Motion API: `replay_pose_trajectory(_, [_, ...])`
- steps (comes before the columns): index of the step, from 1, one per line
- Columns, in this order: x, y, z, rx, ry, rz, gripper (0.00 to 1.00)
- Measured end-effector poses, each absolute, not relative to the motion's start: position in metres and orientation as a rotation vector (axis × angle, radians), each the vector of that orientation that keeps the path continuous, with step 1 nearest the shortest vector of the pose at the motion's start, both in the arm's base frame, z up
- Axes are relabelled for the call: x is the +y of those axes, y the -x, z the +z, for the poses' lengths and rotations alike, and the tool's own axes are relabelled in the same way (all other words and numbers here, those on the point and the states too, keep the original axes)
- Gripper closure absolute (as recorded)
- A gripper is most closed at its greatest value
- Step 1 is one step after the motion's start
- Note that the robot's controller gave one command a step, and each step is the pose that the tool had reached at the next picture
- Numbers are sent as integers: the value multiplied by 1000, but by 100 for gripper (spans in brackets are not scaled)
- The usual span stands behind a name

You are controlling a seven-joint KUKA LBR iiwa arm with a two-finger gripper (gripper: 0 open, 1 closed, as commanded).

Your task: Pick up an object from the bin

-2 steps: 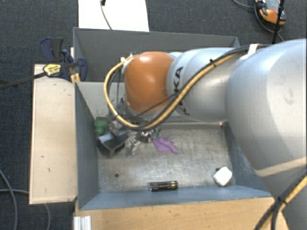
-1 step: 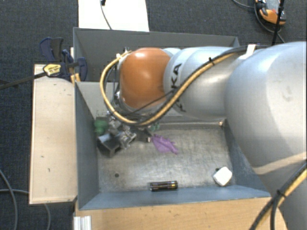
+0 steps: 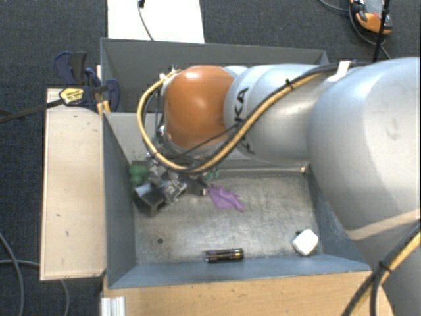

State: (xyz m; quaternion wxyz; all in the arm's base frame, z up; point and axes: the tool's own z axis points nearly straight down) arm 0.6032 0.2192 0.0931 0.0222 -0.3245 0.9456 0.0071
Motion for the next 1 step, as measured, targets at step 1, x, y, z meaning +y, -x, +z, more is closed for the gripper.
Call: replay_pose_trajectory(1, [217, -598, 98, 2926, 1004, 18, 100])
